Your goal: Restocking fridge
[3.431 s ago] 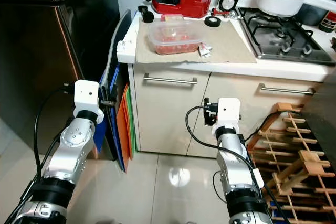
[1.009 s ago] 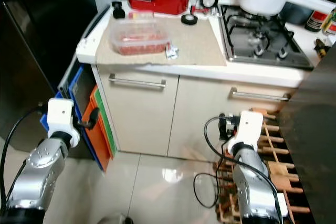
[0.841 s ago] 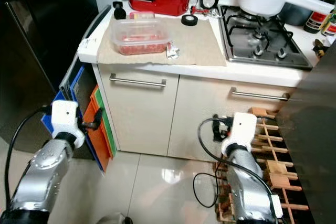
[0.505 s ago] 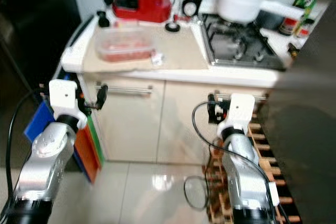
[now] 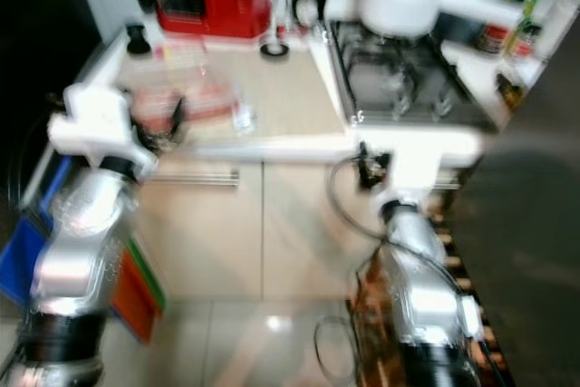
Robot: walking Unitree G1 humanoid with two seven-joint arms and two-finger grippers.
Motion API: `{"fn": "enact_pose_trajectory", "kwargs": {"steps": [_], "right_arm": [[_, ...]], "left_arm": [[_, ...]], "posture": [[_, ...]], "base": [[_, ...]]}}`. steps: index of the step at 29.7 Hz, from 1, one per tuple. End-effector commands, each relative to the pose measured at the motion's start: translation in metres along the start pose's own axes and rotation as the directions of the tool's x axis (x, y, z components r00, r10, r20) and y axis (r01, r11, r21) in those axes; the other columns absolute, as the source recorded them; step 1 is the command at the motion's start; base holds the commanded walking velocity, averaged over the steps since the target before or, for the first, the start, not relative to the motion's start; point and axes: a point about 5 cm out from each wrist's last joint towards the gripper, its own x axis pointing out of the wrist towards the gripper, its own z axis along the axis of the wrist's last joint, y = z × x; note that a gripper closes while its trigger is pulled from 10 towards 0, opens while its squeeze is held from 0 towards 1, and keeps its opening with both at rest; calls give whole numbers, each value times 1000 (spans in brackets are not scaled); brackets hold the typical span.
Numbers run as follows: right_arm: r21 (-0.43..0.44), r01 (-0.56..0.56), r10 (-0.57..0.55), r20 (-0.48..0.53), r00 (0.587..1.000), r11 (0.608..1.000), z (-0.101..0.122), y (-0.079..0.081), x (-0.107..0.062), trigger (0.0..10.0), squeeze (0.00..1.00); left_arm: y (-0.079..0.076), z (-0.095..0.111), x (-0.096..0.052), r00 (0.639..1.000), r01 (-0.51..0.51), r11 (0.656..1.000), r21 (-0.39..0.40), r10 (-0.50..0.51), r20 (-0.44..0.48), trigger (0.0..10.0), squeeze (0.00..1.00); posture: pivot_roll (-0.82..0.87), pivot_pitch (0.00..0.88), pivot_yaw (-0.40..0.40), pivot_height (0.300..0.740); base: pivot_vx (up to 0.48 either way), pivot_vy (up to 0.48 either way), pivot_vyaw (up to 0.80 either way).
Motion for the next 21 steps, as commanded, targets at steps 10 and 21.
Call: {"fn": "enact_pose_trajectory", "kwargs": {"steps": [10,21], "right_arm": [[8,-42,42,33,999,999,8,13,3,10000,27],[8,-46,46,28,999,999,7,14,7,10000,27]], "left_arm": [[28,45,27,990,-125,991,-49,128,66,10000,0],[83,34,66,962,-198,956,-214,148,-229,10000,0]], "posture": [[136,0,-18,740],[139,0,-15,740]], "base": [[0,0,0],[0,0,0]]}}
